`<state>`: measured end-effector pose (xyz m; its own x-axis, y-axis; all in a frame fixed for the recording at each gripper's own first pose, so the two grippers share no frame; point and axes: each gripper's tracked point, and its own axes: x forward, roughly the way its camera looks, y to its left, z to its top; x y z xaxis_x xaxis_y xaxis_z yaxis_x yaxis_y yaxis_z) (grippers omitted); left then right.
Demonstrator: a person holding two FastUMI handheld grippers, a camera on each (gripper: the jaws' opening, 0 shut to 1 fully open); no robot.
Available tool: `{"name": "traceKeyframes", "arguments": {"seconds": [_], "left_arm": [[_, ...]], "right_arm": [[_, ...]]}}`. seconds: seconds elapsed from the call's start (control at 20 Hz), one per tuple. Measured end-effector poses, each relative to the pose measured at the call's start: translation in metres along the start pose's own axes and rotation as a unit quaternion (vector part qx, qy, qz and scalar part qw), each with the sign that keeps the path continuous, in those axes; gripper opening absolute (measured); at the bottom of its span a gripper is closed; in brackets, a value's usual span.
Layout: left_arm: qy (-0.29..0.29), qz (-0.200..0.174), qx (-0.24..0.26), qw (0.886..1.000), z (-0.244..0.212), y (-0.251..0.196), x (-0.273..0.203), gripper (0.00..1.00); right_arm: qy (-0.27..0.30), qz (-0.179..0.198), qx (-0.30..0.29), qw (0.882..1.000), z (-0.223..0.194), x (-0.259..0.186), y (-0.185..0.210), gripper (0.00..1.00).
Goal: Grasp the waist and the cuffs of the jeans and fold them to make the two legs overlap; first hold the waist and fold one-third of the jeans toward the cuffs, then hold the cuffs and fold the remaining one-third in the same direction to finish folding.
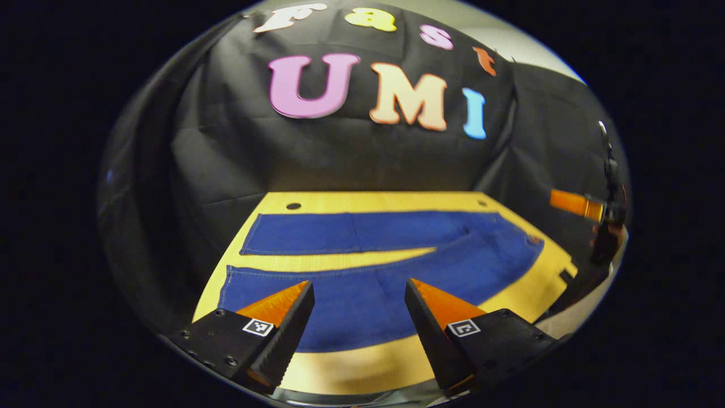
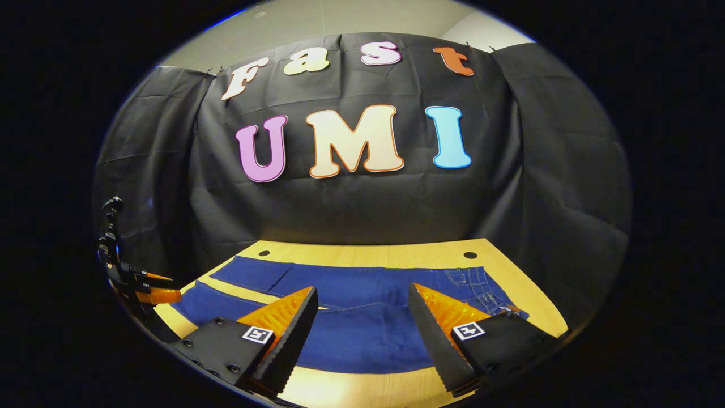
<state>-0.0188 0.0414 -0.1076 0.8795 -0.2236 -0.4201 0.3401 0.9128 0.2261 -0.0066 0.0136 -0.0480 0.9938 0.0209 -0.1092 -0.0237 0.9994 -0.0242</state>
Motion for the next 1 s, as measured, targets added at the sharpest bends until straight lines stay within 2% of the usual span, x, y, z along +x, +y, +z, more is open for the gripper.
{"name": "traceKeyframes", "arguments": {"seconds": [0.1,0.2,0.45,0.65,0.9,1.0], "left_arm": [[0.046,-0.029,0.056,0.997,-0.021,0.008,-0.003,0.95],[0.092,-0.059,0.102,0.989,-0.040,0.019,-0.005,0.95],[0.213,-0.123,0.191,0.950,-0.100,0.050,-0.005,0.94],[0.258,-0.142,0.203,0.934,-0.120,0.065,0.004,0.96],[0.301,-0.146,0.240,0.911,-0.145,0.090,0.012,0.96],[0.304,-0.141,0.248,0.909,-0.149,0.095,0.015,0.95]], "right_arm": [[0.011,0.000,0.004,1.000,-0.009,-0.004,0.000,0.99],[0.029,0.003,0.009,1.000,-0.018,-0.009,0.000,0.99],[0.053,-0.012,-0.003,0.999,-0.035,-0.024,-0.007,0.99],[0.073,-0.010,-0.010,0.997,-0.049,-0.029,-0.004,0.99],[0.095,-0.005,-0.011,0.995,-0.063,-0.033,0.000,0.99],[0.102,-0.007,-0.005,0.995,-0.068,-0.033,-0.002,0.99]]}}
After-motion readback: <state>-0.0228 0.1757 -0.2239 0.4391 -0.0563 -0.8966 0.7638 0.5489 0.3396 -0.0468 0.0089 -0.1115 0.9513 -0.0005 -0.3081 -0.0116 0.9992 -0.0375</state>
